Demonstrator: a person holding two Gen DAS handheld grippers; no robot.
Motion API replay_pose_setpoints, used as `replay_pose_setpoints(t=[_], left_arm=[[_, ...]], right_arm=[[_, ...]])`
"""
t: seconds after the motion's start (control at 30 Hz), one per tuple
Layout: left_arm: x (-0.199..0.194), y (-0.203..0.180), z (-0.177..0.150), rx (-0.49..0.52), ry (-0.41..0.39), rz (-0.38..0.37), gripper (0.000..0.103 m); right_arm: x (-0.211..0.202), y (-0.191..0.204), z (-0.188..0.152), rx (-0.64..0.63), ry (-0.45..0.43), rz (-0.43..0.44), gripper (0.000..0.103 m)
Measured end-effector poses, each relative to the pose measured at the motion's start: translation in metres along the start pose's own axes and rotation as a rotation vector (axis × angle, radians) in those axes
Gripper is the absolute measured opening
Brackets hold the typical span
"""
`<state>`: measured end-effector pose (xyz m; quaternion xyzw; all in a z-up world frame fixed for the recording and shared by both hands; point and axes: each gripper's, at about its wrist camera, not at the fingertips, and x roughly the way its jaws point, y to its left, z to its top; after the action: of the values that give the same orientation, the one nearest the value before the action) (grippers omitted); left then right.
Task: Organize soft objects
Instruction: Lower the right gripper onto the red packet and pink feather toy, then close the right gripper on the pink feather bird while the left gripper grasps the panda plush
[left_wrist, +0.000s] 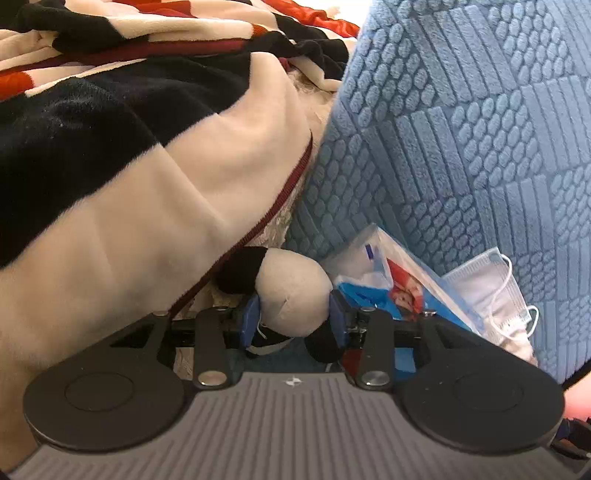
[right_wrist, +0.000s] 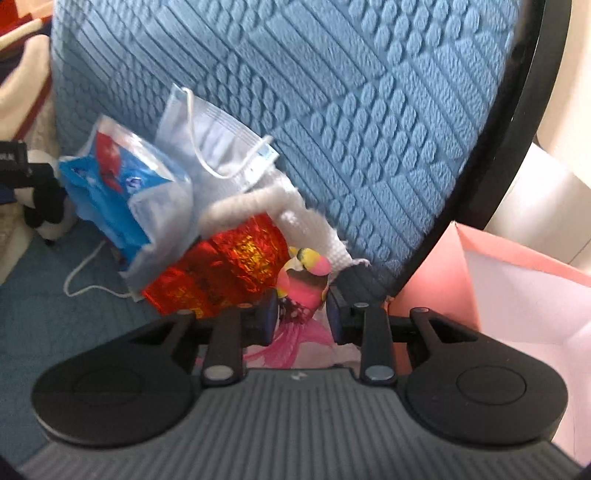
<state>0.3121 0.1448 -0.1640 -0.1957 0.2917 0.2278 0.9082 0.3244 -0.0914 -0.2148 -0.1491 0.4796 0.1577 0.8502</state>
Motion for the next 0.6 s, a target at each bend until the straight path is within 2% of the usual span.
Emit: replay_pose_setpoints(t=[0.37,0.6], left_arm=[[-0.02,0.012,-0.007,-0.032,0.037,-0.038,0.04],[-0.045,0.024,-0.009,-0.035,0.061,-0.07,0.04]], right_arm=[[-0.032,0.002,-0.015,0.041,0.002,0.071,0.031],[-0.056,0.015,-0.03,0.01,-0.005,0.099,0.031]])
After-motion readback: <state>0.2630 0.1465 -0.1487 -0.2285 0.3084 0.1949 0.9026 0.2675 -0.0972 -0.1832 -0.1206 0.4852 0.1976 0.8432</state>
